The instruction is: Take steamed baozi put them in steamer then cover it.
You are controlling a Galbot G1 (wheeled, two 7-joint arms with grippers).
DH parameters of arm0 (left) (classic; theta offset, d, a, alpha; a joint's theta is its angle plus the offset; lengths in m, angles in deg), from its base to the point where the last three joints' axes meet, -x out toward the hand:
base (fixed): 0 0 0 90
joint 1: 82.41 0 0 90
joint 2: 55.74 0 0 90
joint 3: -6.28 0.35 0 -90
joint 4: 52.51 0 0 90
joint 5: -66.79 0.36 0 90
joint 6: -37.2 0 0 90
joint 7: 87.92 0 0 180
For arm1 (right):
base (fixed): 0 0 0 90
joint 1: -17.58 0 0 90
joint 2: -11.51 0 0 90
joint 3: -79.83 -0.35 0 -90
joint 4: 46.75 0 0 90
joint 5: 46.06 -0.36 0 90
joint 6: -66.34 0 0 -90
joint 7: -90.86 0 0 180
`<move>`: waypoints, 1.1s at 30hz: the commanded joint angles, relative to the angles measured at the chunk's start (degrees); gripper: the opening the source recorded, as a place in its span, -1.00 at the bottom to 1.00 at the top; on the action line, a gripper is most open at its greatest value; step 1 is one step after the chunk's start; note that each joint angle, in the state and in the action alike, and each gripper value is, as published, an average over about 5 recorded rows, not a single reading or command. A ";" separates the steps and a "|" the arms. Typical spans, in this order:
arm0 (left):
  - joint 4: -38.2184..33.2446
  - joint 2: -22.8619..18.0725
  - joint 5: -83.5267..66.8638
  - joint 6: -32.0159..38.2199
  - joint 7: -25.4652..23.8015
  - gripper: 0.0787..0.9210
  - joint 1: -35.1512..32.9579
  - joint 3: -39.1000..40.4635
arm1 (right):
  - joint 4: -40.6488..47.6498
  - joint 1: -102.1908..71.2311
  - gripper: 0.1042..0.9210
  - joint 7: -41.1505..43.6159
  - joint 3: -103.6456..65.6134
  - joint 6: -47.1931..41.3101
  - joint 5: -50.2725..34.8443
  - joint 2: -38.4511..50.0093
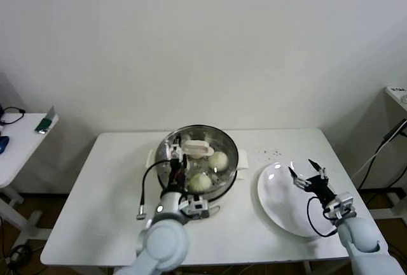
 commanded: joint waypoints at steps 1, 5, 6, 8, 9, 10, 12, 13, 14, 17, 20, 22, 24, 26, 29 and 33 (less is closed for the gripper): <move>-10.59 5.93 -16.65 5.61 16.24 0.77 -11.14 -8.60 | -0.50 0.09 0.76 -0.36 -0.24 -0.75 -0.37 0.18; -10.96 4.57 -30.77 15.73 28.53 0.77 -15.08 -16.12 | -1.00 -0.07 0.76 -0.38 -0.40 -0.73 -0.41 0.44; -10.98 4.13 -33.67 18.56 30.33 0.77 -16.33 -18.20 | -1.12 -0.15 0.76 -0.38 -0.45 -0.71 -0.39 0.48; -10.99 2.85 -41.48 24.44 32.57 0.77 -19.46 -23.29 | -1.27 -0.40 0.76 -0.35 -0.59 -0.58 -0.30 0.48; -11.00 1.80 -45.27 27.15 32.78 0.77 -21.06 -25.88 | -1.30 -0.54 0.76 -0.32 -0.70 -0.49 -0.24 0.42; -11.01 0.62 -49.30 29.61 32.59 0.77 -22.50 -28.32 | -1.31 -0.67 0.76 -0.33 -0.84 -0.41 -0.13 0.33; -10.82 -1.69 -57.20 34.10 31.89 0.77 -24.93 -32.85 | -1.76 -1.12 0.76 -0.66 -1.22 -0.46 0.91 -0.04; -10.52 -2.61 -60.89 36.07 31.59 0.77 -25.78 -34.47 | -2.18 -1.41 0.76 -0.84 -1.41 -0.52 1.43 -0.25; -10.00 -3.34 -64.90 37.81 31.47 0.77 -26.47 -36.09 | -2.87 -1.78 0.76 -1.03 -1.54 -0.67 1.67 -0.46; -7.66 -5.39 -74.71 42.32 30.76 0.77 -27.52 -40.74 | -4.65 -2.72 0.76 -1.15 -1.76 -0.68 1.26 -0.95; -3.95 -7.38 -81.27 45.33 29.01 0.77 -27.91 -44.69 | -5.54 -3.40 0.76 -0.95 -2.19 -0.16 0.72 -1.25; -1.07 -8.02 -82.72 47.26 27.80 0.77 -28.38 -46.42 | -6.05 -3.98 0.76 -0.60 -2.69 0.08 0.61 -1.39; 0.88 -8.14 -82.76 48.73 27.03 0.77 -29.29 -47.60 | -6.73 -4.70 0.76 -0.25 -3.23 0.21 0.85 -1.73; 1.57 -8.14 -82.73 49.22 26.39 0.77 -30.39 -48.24 | -7.46 -5.45 0.76 -0.07 -3.84 0.23 1.04 -2.38; 2.47 -9.09 -82.27 49.97 24.06 0.77 -31.49 -48.96 | -7.96 -6.33 0.76 -0.18 -4.53 0.42 0.80 -3.57; 3.23 -10.13 -81.06 50.67 21.80 0.77 -32.30 -48.69 | -8.08 -6.75 0.76 -0.33 -4.78 0.61 -0.13 -4.30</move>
